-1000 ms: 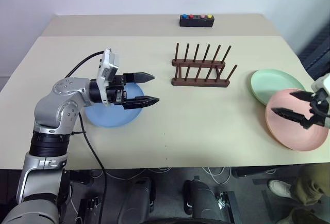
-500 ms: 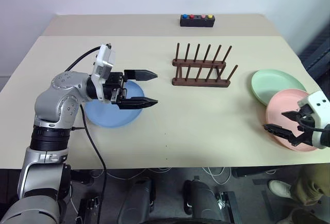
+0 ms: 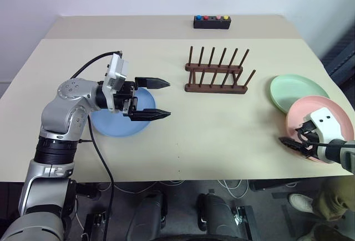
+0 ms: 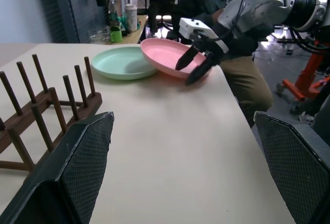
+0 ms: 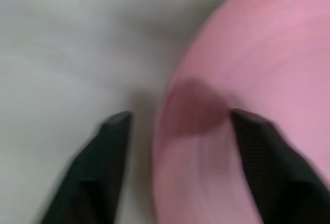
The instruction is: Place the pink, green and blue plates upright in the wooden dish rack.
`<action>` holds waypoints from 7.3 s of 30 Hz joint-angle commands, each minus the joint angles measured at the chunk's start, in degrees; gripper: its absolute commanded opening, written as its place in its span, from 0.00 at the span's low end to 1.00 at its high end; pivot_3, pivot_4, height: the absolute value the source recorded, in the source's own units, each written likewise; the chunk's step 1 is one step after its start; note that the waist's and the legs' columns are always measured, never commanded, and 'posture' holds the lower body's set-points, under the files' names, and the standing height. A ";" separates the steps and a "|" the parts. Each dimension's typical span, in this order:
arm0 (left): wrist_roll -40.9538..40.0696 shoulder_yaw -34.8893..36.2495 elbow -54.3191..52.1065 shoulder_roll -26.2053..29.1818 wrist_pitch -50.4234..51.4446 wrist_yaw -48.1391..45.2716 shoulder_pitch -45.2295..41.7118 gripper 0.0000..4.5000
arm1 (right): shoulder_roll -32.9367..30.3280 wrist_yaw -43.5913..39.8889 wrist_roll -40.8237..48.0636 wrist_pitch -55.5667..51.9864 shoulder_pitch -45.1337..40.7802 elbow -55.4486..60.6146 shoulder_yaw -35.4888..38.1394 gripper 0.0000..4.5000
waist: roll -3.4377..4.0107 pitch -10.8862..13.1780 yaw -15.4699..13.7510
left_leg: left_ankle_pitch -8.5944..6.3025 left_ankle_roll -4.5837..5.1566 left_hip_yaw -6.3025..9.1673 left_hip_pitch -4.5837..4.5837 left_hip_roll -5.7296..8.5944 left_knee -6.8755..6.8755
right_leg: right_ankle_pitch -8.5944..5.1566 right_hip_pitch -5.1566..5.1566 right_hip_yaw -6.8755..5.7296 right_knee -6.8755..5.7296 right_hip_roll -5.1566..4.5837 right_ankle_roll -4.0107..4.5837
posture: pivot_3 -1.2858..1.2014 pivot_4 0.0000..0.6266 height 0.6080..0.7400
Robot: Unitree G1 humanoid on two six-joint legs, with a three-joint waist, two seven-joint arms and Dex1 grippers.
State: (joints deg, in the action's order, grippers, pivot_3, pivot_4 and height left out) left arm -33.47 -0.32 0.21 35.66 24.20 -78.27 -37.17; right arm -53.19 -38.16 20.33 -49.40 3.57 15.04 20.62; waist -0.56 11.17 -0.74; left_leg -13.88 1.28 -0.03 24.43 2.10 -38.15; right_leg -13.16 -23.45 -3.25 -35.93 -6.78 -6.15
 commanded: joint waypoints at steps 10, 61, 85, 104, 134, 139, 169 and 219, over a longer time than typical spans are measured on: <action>-0.33 0.95 -1.27 0.72 -0.60 0.43 -0.39 1.00 | -2.84 -2.92 0.91 -0.85 -1.13 2.79 1.58 0.01 | -0.05 -0.03 0.00 | 0.00 0.01 0.00 -0.01 -0.01 0.00 | -0.01 0.03 0.00 0.03 0.01 0.00 | 0.52 0.24 0.96; -4.97 8.65 -8.46 2.49 2.42 12.40 5.64 1.00 | 9.28 -17.22 23.49 -3.34 -73.35 -64.85 9.33 0.01 | 0.13 0.11 1.49 | 0.00 0.01 -0.12 0.03 0.02 0.09 | 0.02 -0.12 0.02 -0.09 0.03 -0.02 | 0.52 0.24 0.96; -5.52 9.99 -9.22 3.52 2.26 14.06 5.68 1.00 | 8.75 -24.98 16.96 -0.23 -70.81 -75.72 7.13 0.01 | 0.13 0.11 1.49 | 0.00 0.00 -0.14 0.03 0.02 0.08 | 0.02 -0.12 0.02 -0.08 0.02 -0.02 | 0.52 0.24 0.96; -6.30 10.06 -9.30 3.25 1.72 15.25 5.88 1.00 | 11.71 -26.61 11.49 4.75 -68.62 -76.89 4.30 0.65 | 0.13 0.11 1.54 | 0.01 -0.01 -0.15 0.03 0.02 0.09 | 0.02 -0.12 0.02 -0.08 0.03 -0.03 | 0.52 0.24 0.96; -4.07 7.10 -7.96 2.23 1.16 13.42 5.28 1.00 | 1.79 -24.81 -12.52 43.91 -51.84 -68.90 -12.61 0.99 | 0.18 0.13 1.55 | 0.03 -0.04 -0.19 -0.02 0.02 0.08 | 0.02 -0.08 0.06 -0.08 0.02 -0.03 | 0.52 0.24 0.96; -1.81 5.45 -8.21 2.61 -0.16 12.52 5.84 1.00 | 0.61 -25.86 -17.56 40.26 -53.74 -71.34 -17.83 0.99 | 0.19 0.14 1.63 | 0.03 -0.04 -0.18 -0.03 0.01 0.08 | 0.02 -0.10 0.07 -0.10 0.02 -0.03 | 0.52 0.24 0.96; -3.12 5.85 -10.69 1.31 1.53 13.95 6.69 1.00 | -1.68 -27.07 -29.40 38.76 -57.40 -76.33 -26.65 0.01 | 0.17 0.13 1.53 | 0.04 -0.06 -0.16 -0.07 0.04 0.07 | 0.02 -0.04 0.07 -0.08 0.01 -0.03 | 0.52 0.24 0.96; -4.51 9.75 -9.48 2.89 1.19 16.73 7.13 1.00 | 18.61 -16.63 31.43 -12.39 -68.44 -44.77 9.10 0.01 | 0.43 0.28 1.41 | 0.04 -0.06 -0.17 0.00 0.03 0.15 | 0.03 -0.16 0.07 -0.15 0.02 -0.03 | 0.52 0.24 0.96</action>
State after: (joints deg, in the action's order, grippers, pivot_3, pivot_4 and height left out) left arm -37.65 7.72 -8.39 37.99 26.50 -61.67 -29.52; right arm -34.58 -54.84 50.35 -62.02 -64.33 -33.20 29.52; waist -0.13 11.45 0.66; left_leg -13.84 1.23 -0.20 24.43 2.13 -38.00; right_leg -13.14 -23.60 -3.18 -36.08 -6.77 -6.18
